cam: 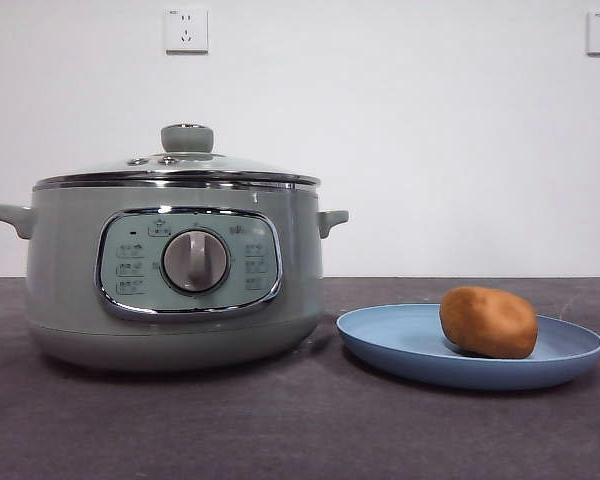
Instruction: Take the potato out from the steamer,put the potato on the plate,close the lid
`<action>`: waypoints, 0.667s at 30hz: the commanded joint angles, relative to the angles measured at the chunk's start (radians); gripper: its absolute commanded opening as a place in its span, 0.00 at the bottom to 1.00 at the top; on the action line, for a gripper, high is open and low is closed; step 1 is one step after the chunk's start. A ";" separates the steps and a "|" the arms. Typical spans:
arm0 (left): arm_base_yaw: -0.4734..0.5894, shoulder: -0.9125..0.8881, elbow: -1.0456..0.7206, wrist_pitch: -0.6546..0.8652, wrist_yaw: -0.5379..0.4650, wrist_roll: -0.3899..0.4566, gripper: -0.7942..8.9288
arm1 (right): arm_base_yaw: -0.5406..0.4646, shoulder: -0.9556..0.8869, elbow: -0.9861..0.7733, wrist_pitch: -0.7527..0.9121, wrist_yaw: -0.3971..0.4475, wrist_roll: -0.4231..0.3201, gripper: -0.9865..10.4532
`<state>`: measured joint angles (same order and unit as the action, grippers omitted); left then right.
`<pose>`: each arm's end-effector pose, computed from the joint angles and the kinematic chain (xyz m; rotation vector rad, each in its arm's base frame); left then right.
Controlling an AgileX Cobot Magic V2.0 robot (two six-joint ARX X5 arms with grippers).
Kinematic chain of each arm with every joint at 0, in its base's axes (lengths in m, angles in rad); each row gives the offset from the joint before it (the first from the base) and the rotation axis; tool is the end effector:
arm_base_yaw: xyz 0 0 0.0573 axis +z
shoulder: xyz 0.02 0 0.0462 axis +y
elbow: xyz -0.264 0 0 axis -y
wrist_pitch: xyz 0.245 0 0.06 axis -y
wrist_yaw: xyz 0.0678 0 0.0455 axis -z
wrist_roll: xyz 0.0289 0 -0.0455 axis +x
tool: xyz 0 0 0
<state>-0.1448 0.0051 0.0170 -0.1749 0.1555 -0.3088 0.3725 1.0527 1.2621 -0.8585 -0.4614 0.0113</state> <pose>0.0937 -0.0182 0.1521 -0.3067 0.2086 -0.2720 0.1733 0.0815 0.3858 0.0399 0.6716 0.8000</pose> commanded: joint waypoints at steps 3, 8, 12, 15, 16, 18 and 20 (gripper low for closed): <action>0.003 -0.002 -0.013 0.002 0.003 -0.006 0.08 | 0.000 -0.002 0.003 0.026 0.020 -0.016 0.09; 0.003 -0.002 -0.013 0.002 0.003 -0.006 0.08 | -0.033 -0.012 -0.003 -0.008 0.174 -0.051 0.09; 0.003 -0.002 -0.013 0.002 0.003 -0.006 0.08 | -0.080 -0.062 -0.077 0.085 0.173 -0.046 0.09; 0.003 -0.002 -0.013 0.002 0.003 -0.006 0.08 | -0.135 -0.142 -0.223 0.285 0.173 -0.026 0.09; 0.003 -0.002 -0.013 0.002 0.003 -0.006 0.08 | -0.151 -0.173 -0.279 0.352 0.173 -0.019 0.09; 0.003 -0.002 -0.013 0.002 0.003 -0.006 0.08 | -0.196 -0.272 -0.455 0.544 0.172 0.021 0.09; 0.003 -0.002 -0.013 0.002 0.003 -0.006 0.08 | -0.248 -0.404 -0.679 0.732 0.173 0.086 0.09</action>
<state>-0.1448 0.0051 0.0170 -0.1745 0.1558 -0.3088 0.1352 0.6880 0.6819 -0.1883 -0.2878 0.0425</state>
